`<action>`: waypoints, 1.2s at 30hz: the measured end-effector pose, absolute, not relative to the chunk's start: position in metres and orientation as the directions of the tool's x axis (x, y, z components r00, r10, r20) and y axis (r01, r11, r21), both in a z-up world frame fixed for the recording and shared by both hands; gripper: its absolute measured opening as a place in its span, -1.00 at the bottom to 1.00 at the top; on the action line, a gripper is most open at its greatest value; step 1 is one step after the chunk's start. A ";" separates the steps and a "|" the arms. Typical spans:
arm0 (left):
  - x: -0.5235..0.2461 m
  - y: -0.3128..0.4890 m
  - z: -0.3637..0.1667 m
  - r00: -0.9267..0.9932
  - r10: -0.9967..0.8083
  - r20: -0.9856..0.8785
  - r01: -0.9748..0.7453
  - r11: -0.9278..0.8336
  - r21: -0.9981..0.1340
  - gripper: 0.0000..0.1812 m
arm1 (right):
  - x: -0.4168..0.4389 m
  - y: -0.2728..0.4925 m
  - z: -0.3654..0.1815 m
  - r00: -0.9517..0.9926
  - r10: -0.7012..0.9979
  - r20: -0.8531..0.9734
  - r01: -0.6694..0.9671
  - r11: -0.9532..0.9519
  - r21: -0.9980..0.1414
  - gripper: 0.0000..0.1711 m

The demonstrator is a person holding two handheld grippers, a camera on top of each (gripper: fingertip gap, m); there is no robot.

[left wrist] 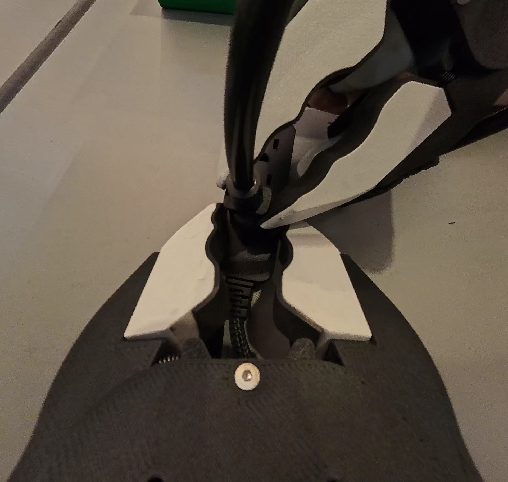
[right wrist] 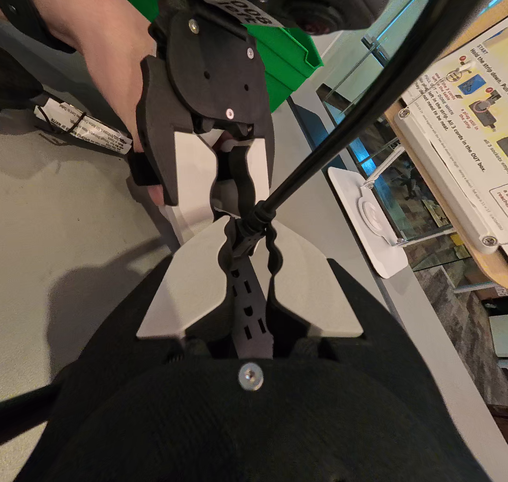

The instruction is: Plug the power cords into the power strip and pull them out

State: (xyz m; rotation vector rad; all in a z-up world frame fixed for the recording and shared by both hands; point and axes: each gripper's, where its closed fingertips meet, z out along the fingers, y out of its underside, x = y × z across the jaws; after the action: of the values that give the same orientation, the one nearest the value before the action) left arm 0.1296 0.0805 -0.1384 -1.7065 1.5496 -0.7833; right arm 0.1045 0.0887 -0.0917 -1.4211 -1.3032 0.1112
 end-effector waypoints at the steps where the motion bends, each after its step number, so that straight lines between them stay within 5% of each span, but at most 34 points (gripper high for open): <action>1: 0.130 0.080 -0.138 0.104 -0.994 -0.022 -0.575 -0.042 -0.817 -0.57 | 0.104 0.089 -0.092 0.375 0.720 0.584 0.626 0.268 -0.732 -0.77; 14: 0.131 0.078 -0.142 0.089 -0.996 -0.030 -0.592 -0.029 -0.805 -0.58 | 0.114 0.086 -0.094 0.430 0.829 0.356 0.444 0.149 -0.884 -0.78; 36: 0.132 0.075 -0.143 0.065 -0.996 -0.054 -0.598 0.005 -0.802 -0.59 | 0.118 0.081 -0.095 0.452 0.824 0.342 0.428 0.137 -0.894 -0.78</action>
State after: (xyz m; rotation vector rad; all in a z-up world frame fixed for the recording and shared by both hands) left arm 0.1317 0.0748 -0.1426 -1.6708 1.6090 -0.7522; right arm 0.1184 0.0810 -0.0949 -1.4874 -1.1595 0.4086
